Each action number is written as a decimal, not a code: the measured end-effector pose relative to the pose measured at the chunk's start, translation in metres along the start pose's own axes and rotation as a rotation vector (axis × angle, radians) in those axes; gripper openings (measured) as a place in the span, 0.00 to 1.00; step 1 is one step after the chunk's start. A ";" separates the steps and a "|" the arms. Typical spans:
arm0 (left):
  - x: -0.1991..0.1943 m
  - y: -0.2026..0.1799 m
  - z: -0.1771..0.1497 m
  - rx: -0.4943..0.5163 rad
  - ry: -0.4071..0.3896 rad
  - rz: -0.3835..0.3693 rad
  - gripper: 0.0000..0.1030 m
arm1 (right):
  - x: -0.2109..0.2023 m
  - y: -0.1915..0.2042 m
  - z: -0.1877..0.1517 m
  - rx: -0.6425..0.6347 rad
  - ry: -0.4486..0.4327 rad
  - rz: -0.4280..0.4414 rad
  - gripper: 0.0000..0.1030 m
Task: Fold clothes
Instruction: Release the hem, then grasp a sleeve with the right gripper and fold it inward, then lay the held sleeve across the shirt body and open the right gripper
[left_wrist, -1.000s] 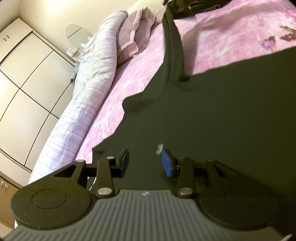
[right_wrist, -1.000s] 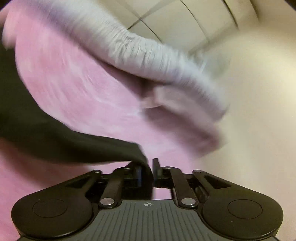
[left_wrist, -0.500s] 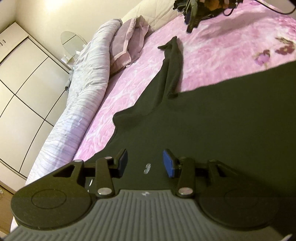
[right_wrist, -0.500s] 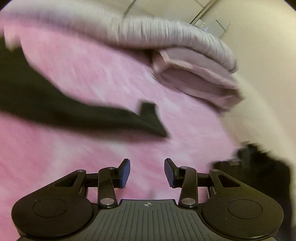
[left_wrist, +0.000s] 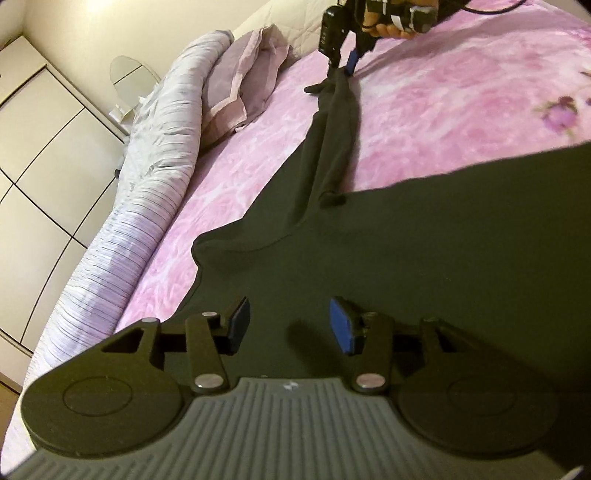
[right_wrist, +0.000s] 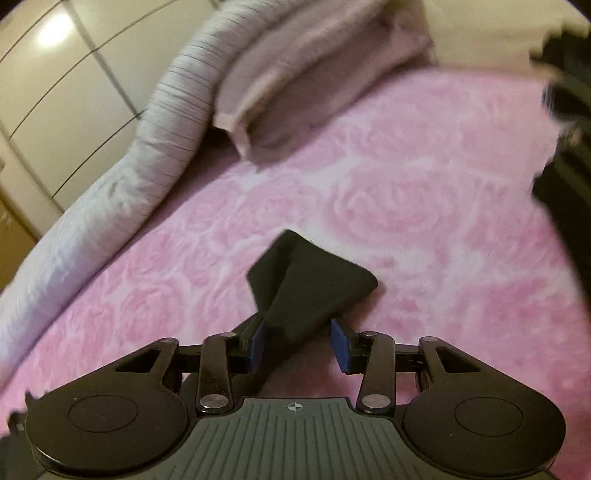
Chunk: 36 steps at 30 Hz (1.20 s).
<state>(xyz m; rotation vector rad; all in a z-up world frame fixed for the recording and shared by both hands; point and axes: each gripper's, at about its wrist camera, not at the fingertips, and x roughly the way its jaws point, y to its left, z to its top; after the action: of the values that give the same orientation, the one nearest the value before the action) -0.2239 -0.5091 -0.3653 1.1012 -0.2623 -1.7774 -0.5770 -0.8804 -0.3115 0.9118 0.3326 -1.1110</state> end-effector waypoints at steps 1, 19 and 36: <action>0.005 0.005 0.003 -0.023 0.002 -0.005 0.43 | -0.001 0.000 0.000 -0.005 -0.015 0.001 0.01; 0.089 0.089 0.059 -0.430 0.046 -0.097 0.43 | -0.101 -0.010 -0.068 -0.290 -0.028 -0.375 0.02; 0.119 0.086 0.070 -0.335 0.056 -0.119 0.43 | -0.058 0.033 -0.130 -1.416 0.059 -0.440 0.28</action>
<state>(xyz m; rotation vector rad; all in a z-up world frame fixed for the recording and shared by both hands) -0.2360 -0.6692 -0.3402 0.9373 0.1351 -1.8114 -0.5479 -0.7395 -0.3378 -0.4163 1.2022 -0.9168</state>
